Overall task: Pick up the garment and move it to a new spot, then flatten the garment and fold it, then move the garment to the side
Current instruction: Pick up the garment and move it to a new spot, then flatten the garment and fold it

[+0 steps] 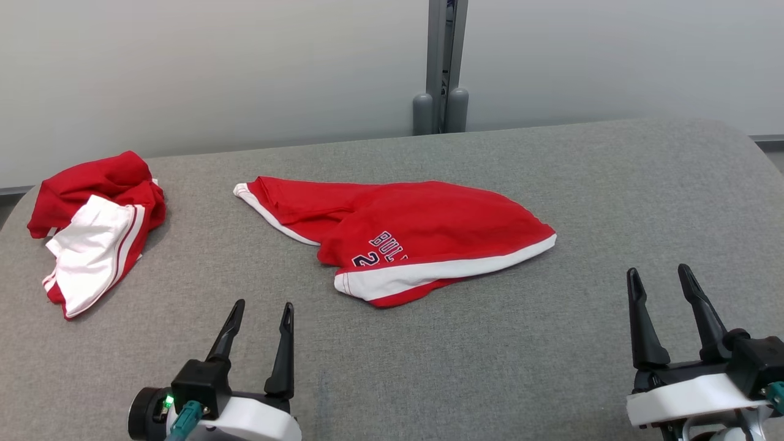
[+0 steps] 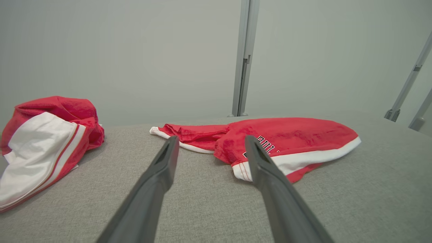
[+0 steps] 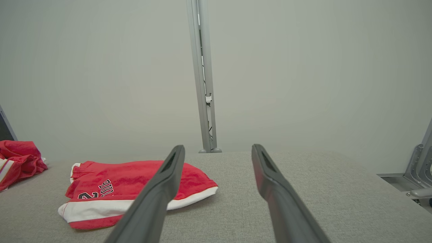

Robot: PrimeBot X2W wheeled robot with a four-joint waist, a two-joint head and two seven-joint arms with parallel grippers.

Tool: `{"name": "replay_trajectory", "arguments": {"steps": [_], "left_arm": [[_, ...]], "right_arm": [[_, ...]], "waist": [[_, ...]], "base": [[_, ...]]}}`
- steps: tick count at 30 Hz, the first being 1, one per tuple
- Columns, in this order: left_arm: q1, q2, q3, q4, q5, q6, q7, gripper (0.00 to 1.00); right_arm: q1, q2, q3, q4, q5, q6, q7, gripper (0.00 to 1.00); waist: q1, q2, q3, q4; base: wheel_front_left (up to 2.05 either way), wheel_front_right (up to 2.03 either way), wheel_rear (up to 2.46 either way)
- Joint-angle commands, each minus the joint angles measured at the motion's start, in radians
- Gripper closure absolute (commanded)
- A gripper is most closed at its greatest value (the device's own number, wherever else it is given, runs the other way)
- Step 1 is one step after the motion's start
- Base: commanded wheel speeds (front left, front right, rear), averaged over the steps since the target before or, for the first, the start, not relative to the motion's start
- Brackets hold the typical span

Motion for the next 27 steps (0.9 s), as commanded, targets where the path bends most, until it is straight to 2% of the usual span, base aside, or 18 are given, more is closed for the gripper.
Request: {"name": "replay_trajectory", "arguments": {"steps": [1, 20, 27], "left_arm": [[0.011, -0.001, 0.015, -0.001, 0.009, -0.01, 0.0, 0.0], [-0.008, -0.024, 0.059, 0.027, 0.049, -0.05, 0.0, 0.0], [-0.064, -0.025, 0.025, 0.141, 0.054, -0.098, 0.0, 0.0]], "right_arm": [[0.008, -0.005, -0.001, 0.001, 0.006, 0.0, -0.005, 0.0], [-0.013, -0.005, 0.001, 0.0, 0.007, 0.0, -0.005, 0.0], [-0.035, -0.005, 0.01, -0.004, 0.011, 0.0, -0.005, 0.0]], "waist": [[0.0, 0.0, -0.001, -0.001], [0.0, 0.0, 0.02, -0.009], [0.0, 0.0, 0.051, -0.027]], "base": [[0.0, 0.0, 0.0], [0.0, 0.0, 0.0], [0.0, 0.0, 0.0]]}}
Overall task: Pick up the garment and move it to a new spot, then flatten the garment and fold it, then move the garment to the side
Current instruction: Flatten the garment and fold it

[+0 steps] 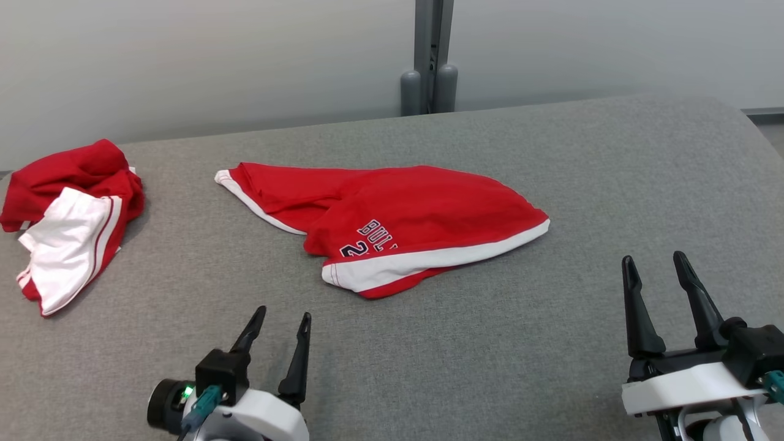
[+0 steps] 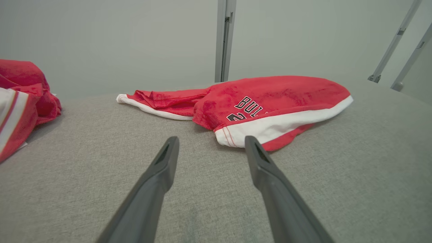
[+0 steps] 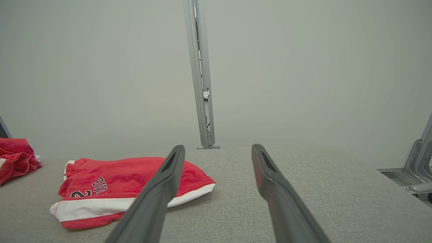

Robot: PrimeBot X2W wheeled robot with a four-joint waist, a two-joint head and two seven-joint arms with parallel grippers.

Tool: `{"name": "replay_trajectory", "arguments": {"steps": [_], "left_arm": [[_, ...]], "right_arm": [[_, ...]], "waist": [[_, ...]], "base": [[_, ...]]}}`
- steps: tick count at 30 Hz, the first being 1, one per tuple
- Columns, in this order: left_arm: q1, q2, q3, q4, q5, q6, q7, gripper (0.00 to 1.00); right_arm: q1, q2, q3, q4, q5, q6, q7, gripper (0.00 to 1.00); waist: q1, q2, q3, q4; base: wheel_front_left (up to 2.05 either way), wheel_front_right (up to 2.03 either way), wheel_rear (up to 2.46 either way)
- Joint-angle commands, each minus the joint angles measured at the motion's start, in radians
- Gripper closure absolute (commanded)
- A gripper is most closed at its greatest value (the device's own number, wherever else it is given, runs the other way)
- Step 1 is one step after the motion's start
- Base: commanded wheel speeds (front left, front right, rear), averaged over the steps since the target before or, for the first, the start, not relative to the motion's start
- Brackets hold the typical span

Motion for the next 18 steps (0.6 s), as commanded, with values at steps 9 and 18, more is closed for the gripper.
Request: {"name": "replay_trajectory", "arguments": {"steps": [9, 18], "left_arm": [[-0.199, 0.003, -0.113, 0.229, -0.112, -0.033, 0.032, 0.0], [-0.337, 0.003, -0.131, 0.422, -0.221, 0.019, 0.027, 0.0]], "right_arm": [[-0.036, -0.006, 0.016, 0.006, 0.011, 0.0, -0.005, 0.0], [-0.053, -0.005, 0.019, 0.003, 0.018, 0.0, -0.005, 0.0]], "waist": [[-0.0001, 0.0, 0.051, -0.061], [-0.0001, 0.0, 0.099, -0.129]], "base": [[0.0, 0.0, 0.0], [0.0, 0.0, 0.0]]}}
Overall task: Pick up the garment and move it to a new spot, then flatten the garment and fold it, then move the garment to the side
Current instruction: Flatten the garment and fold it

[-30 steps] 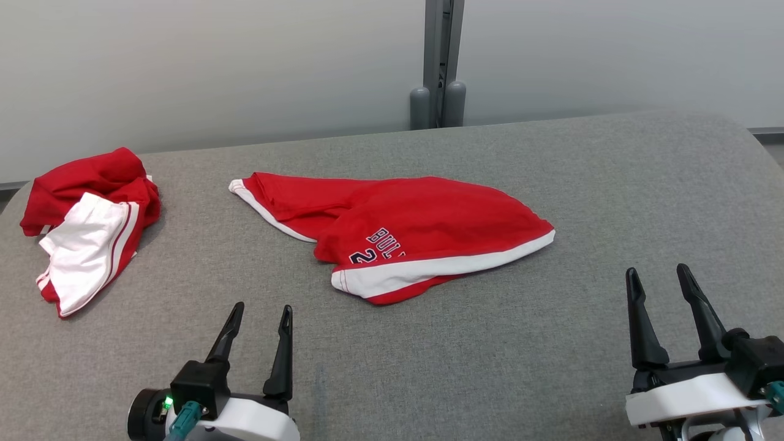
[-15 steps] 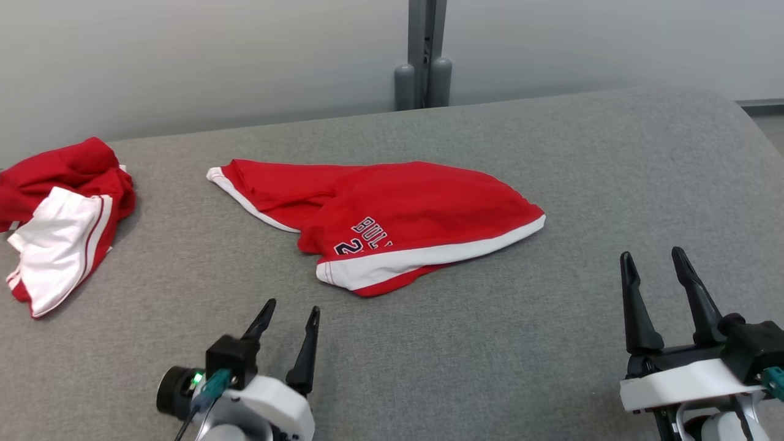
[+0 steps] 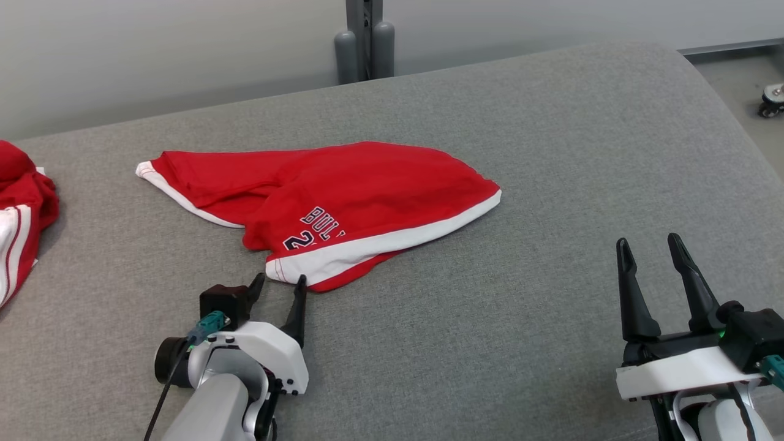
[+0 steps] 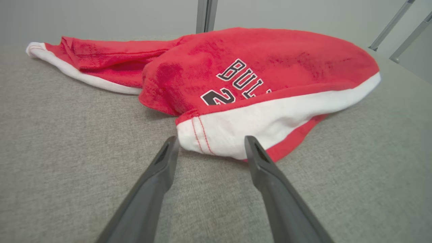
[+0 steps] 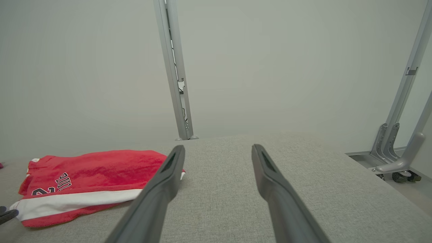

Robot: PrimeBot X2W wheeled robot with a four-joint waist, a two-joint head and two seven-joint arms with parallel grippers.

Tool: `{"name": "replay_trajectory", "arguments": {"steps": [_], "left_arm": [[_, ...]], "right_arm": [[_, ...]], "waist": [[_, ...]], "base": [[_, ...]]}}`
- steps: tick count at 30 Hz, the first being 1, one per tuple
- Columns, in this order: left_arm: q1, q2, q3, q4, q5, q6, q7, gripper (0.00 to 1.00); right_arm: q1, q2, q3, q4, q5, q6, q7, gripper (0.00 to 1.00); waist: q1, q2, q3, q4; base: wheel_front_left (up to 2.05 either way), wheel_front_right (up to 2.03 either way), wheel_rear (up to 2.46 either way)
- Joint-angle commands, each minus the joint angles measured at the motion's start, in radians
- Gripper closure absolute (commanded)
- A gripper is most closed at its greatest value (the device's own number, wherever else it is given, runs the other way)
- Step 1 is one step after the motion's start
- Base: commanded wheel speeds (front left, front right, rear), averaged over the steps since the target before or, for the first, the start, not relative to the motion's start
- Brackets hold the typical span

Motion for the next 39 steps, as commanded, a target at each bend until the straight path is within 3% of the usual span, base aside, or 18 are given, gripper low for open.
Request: {"name": "replay_trajectory", "arguments": {"steps": [1, 6, 8, 9, 11, 12, 21, 29, 39], "left_arm": [[-0.023, 0.005, 0.012, 0.015, -0.015, 0.012, -0.007, 0.0], [-0.066, 0.005, 0.038, 0.086, -0.047, 0.034, -0.019, 0.0], [-0.084, 0.005, 0.03, 0.126, -0.064, 0.021, -0.022, 0.0], [-0.09, 0.005, 0.024, 0.136, -0.072, 0.015, -0.021, 0.24], [-0.097, 0.005, 0.006, 0.152, -0.089, -0.001, -0.021, 0.92], [-0.098, 0.005, -0.004, 0.157, -0.099, -0.008, -0.021, 1.0], [-0.071, 0.005, -0.078, 0.13, -0.147, -0.021, -0.03, 1.0], [0.028, 0.009, -0.083, -0.013, -0.141, -0.011, -0.033, 1.0], [0.183, 0.104, -0.027, -0.195, -0.145, 0.038, -0.029, 1.0]], "right_arm": [[-0.007, -0.005, 0.0, 0.0, 0.003, 0.0, -0.005, 0.0], [-0.011, -0.005, 0.005, 0.0, 0.007, 0.0, -0.005, 0.0], [-0.014, -0.005, 0.008, 0.002, 0.006, 0.0, -0.005, 0.0], [-0.015, -0.005, 0.009, 0.003, 0.005, 0.0, -0.005, 0.0], [-0.014, -0.005, 0.01, 0.005, 0.003, 0.0, -0.005, 0.0], [-0.013, -0.005, 0.009, 0.005, 0.002, 0.0, -0.005, 0.0], [0.011, -0.005, 0.003, 0.007, -0.003, 0.0, -0.005, 0.0], [0.035, -0.005, -0.004, 0.012, -0.006, 0.0, -0.005, 0.0], [0.048, -0.005, -0.004, 0.034, -0.022, 0.0, -0.005, 0.0]], "waist": [[0.0, 0.0, 0.013, -0.014], [0.0, 0.0, 0.022, -0.031], [0.0, 0.0, 0.022, -0.037], [0.0, 0.0, 0.022, -0.039], [0.0, 0.0, 0.019, -0.04], [0.0, 0.0, 0.018, -0.04], [0.0, 0.0, -0.009, -0.012], [0.0, 0.0, -0.046, 0.041], [0.0, 0.0, -0.061, 0.106]], "base": [[0.0, 0.0, 0.0], [0.0, 0.0, 0.0], [0.0, 0.0, 0.0], [0.0, 0.0, 0.0], [0.0, 0.0, 0.0], [0.0, 0.0, 0.0], [0.0, 0.0, 0.0], [0.0, 0.0, 0.0], [0.0, 0.0, 0.0]]}}
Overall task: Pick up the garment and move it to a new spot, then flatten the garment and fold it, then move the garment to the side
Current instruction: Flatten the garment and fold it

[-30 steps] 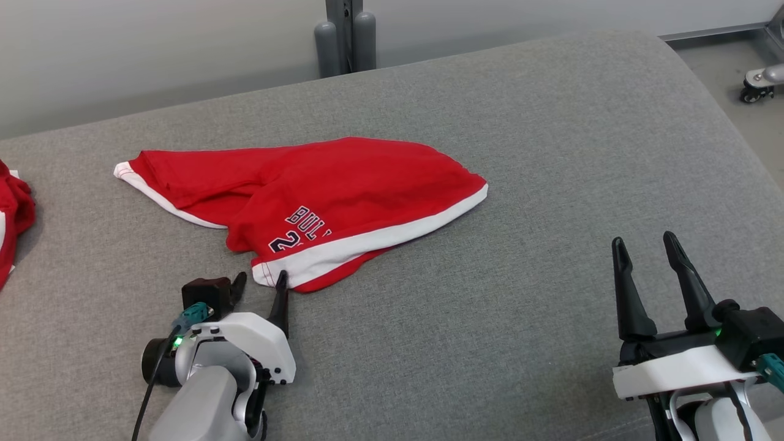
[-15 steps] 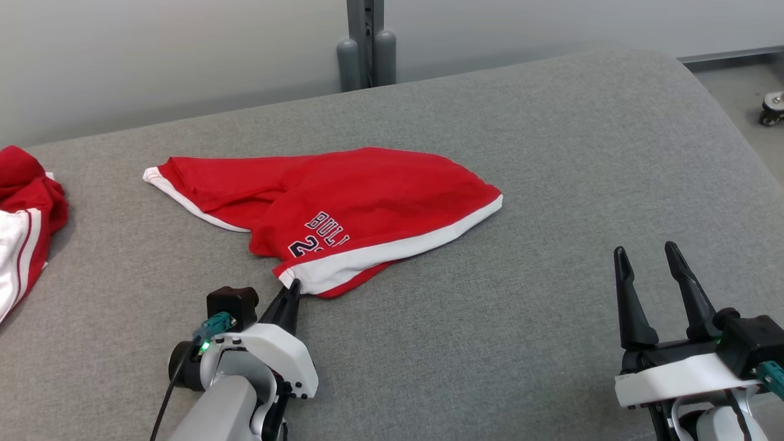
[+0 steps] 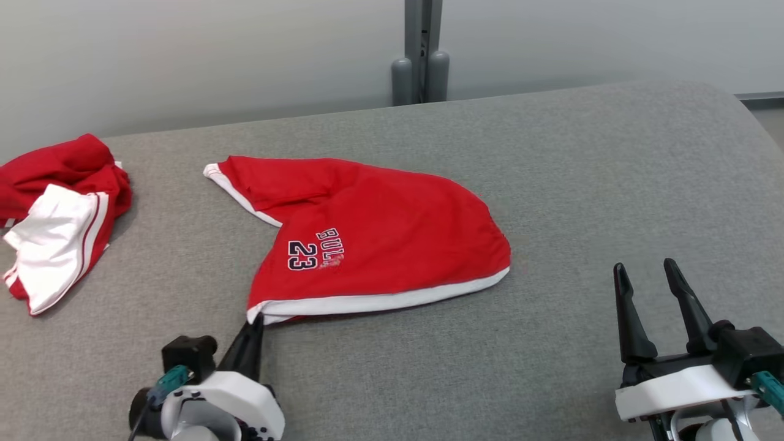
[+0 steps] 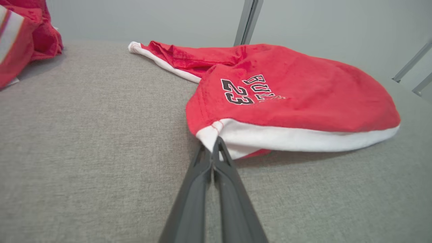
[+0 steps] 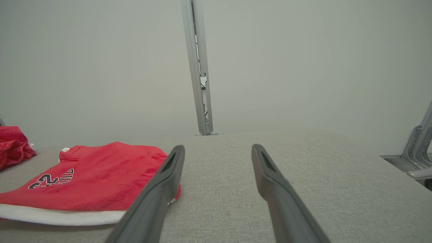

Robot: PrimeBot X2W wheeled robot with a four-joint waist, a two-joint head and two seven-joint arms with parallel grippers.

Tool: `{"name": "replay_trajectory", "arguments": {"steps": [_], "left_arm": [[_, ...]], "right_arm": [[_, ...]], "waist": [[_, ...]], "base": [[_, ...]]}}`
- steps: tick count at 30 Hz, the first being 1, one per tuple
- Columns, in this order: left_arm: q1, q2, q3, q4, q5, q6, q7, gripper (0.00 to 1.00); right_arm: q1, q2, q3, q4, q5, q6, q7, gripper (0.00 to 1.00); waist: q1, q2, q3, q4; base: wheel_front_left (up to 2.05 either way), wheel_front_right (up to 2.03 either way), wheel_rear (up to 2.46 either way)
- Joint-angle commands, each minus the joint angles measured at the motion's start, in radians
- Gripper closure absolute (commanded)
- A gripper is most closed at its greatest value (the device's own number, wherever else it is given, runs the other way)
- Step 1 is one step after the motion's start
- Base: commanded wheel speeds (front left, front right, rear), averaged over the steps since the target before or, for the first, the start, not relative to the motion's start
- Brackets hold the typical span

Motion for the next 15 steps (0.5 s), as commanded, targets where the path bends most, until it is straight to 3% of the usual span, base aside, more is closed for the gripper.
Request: {"name": "replay_trajectory", "arguments": {"steps": [1, 8, 15], "left_arm": [[0.013, 0.021, 0.012, -0.018, -0.003, 0.017, 0.0, 1.0], [0.023, 0.078, 0.044, -0.056, 0.002, 0.06, 0.007, 1.0], [-0.001, 0.082, 0.05, -0.031, 0.0, 0.072, 0.005, 1.0]], "right_arm": [[0.007, -0.005, 0.003, 0.01, -0.011, 0.0, -0.005, 0.0], [-0.014, -0.005, 0.025, 0.056, -0.027, 0.0, -0.005, 0.0], [-0.039, -0.006, 0.054, 0.097, -0.037, 0.0, -0.005, 0.0]], "waist": [[0.0, 0.0, 0.0, 0.014], [0.0, 0.0, 0.005, 0.036], [0.0, 0.0, 0.019, 0.043]], "base": [[0.0, 0.0, 0.0], [0.0, 0.0, 0.0], [0.0, 0.0, 0.0]]}}
